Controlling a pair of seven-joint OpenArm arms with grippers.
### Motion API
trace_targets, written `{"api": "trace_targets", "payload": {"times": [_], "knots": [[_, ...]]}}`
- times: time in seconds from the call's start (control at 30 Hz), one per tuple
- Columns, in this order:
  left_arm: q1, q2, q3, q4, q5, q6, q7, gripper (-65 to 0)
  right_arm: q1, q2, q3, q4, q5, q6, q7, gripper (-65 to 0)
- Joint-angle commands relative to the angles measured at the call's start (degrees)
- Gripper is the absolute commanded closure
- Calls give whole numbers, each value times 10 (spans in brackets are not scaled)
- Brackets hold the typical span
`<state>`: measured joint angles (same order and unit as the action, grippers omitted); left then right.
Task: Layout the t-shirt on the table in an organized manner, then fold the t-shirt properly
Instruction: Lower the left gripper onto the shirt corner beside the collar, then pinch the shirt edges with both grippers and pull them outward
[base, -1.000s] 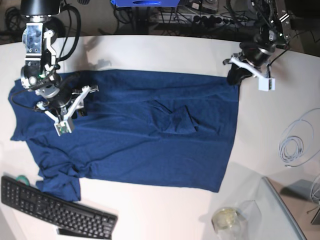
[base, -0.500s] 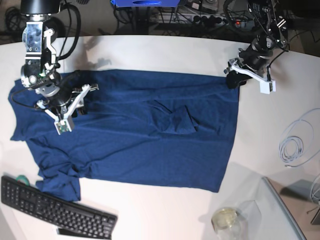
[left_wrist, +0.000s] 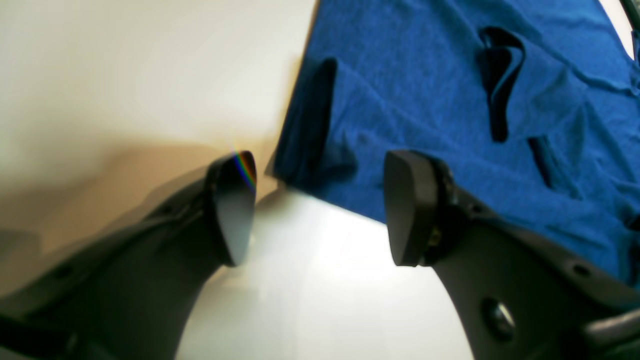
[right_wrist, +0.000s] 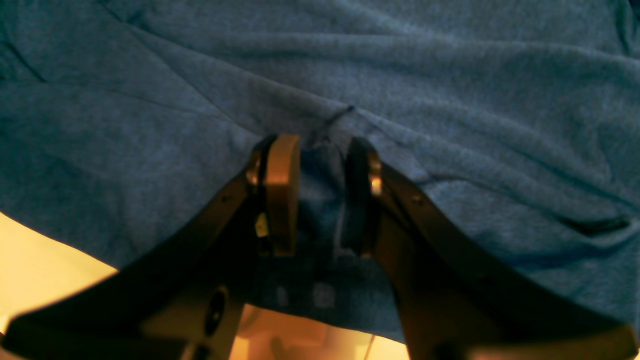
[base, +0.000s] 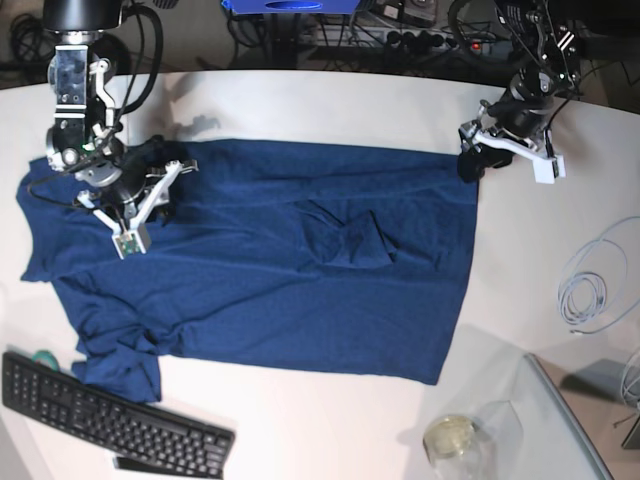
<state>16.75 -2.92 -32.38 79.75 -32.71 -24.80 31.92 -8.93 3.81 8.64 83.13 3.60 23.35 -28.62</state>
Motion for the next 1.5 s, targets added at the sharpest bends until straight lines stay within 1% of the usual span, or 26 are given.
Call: {"api": "trace_targets", "payload": {"times": [0.0, 0.2, 0.4, 0.73, 0.93, 1.07, 1.47], "knots": [[-3, -5, -1, 8, -10, -2, -11, -390, 6, 4, 2, 8, 5, 0, 11, -156], [-7, -2, -1, 13, -11, -2, -10, -390, 6, 4, 2, 8, 5, 0, 12, -156], [-17, 11, 0, 11, -11, -2, -9, -390, 6, 4, 2, 8, 5, 0, 12, -155], [-33, 13, 1, 7, -11, -2, -8, -388, 7, 4, 2, 8, 5, 0, 12, -155], [-59, 11, 39, -13, -9, -2, -8, -388, 8, 4, 2, 8, 5, 0, 12, -155], [-82, 11, 53, -40, -10, -2, -8, -388, 8, 4, 2, 8, 5, 0, 12, -155], [-136, 9, 47, -42, -7, -1, -10, -388, 8, 4, 2, 7, 5, 1, 12, -155]]}}
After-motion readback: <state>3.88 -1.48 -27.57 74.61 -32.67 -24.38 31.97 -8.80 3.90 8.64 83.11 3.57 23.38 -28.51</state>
